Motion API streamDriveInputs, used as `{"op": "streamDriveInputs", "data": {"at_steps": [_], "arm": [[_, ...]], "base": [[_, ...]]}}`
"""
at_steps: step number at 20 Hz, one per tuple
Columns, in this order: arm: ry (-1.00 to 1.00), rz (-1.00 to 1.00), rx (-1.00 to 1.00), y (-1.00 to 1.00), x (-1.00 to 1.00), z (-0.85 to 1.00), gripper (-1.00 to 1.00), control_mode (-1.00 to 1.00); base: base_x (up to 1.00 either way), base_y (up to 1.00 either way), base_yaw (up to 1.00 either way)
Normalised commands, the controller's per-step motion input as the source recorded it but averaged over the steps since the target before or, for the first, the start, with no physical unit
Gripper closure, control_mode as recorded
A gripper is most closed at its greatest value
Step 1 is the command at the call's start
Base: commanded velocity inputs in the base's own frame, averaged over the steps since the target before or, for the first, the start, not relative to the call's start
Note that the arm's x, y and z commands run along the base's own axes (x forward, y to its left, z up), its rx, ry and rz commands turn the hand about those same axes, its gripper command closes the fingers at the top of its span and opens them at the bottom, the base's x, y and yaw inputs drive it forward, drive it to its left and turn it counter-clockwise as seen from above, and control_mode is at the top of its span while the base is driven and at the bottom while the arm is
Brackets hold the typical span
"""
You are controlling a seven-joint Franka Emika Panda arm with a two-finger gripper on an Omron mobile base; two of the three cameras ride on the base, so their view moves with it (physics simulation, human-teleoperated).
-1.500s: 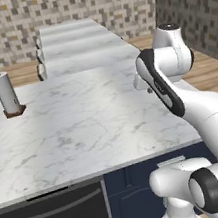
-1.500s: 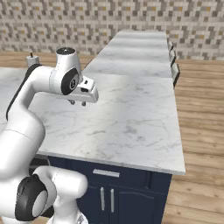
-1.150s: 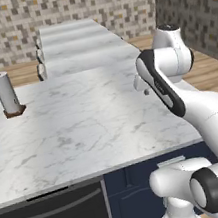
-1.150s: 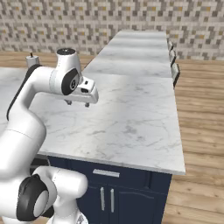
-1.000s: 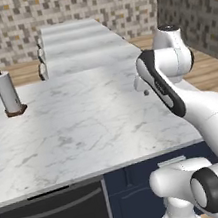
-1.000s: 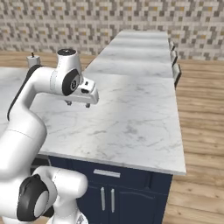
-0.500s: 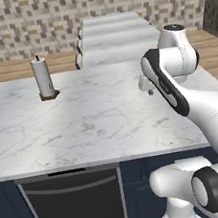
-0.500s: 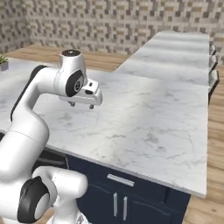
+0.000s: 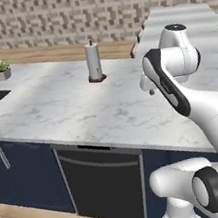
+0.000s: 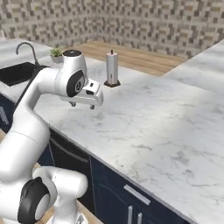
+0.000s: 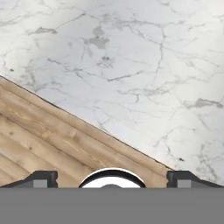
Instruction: Open the dishwasher door and pull out the top rack.
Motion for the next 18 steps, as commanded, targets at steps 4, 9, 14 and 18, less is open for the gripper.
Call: {"op": "streamDriveInputs", "data": {"at_steps": [4, 9, 14, 18], "arm": [[0.0, 0.0, 0.0, 0.0, 0.0, 0.0, -1.0, 1.0], [0.0, 0.0, 0.0, 0.0, 0.0, 0.0, -1.0, 1.0], [0.0, 0.0, 0.0, 0.0, 0.0, 0.0, -1.0, 1.0], [0.0, 0.0, 0.0, 0.0, 0.0, 0.0, -1.0, 1.0]], "base": [[0.0, -0.57, 0.5], [0.09, -0.58, 0.39], [0.41, -0.34, 0.27], [0.34, -0.29, 0.3]]}}
